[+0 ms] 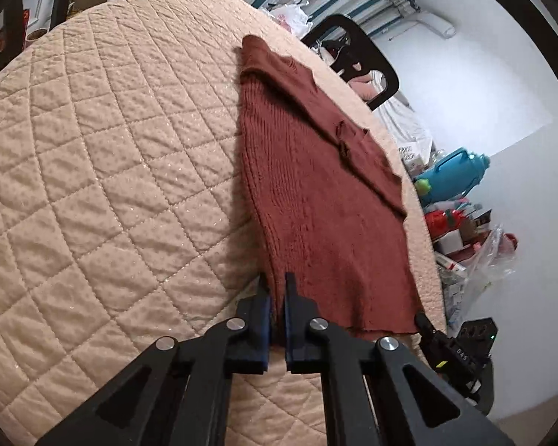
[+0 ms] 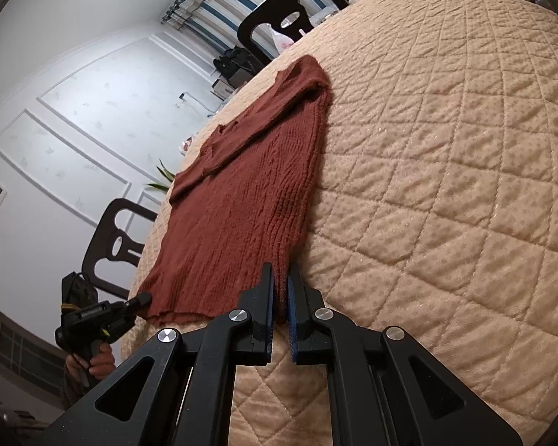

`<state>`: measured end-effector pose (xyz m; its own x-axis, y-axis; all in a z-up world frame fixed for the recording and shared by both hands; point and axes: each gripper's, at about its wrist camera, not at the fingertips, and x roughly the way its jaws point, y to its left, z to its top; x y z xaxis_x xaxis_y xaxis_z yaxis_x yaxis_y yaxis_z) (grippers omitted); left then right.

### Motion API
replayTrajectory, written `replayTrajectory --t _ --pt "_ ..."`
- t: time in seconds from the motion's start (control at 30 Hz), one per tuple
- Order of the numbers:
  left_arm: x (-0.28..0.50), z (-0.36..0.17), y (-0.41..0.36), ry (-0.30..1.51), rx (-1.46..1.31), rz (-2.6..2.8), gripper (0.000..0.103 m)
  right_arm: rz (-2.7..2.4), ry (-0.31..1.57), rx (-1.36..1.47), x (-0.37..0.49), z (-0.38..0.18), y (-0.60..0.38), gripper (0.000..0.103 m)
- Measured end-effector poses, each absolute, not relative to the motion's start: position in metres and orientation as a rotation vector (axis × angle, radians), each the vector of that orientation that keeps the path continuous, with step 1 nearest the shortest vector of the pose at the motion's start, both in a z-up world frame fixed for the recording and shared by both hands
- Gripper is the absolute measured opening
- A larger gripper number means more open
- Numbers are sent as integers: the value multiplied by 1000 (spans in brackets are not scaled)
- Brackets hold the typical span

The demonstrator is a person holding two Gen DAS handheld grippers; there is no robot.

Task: Fold small clothes
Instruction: 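Lift the hem with both grippers and carry it toward the collar, then lower the hem onto the collar and open both grippers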

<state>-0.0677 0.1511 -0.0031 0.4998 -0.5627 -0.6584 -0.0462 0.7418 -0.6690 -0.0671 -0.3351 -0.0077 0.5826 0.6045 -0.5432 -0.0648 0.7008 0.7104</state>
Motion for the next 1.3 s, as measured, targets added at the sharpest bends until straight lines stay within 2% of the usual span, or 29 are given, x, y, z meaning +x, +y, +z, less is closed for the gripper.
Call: replayTrajectory --t 0.57,1.3 --pt "-85 46 156 874 -743 -471 7 525 708 789 -91 36 -358 6" --pt "37 78 153 833 -747 -436 7 492 720 746 40 70 -353 6"
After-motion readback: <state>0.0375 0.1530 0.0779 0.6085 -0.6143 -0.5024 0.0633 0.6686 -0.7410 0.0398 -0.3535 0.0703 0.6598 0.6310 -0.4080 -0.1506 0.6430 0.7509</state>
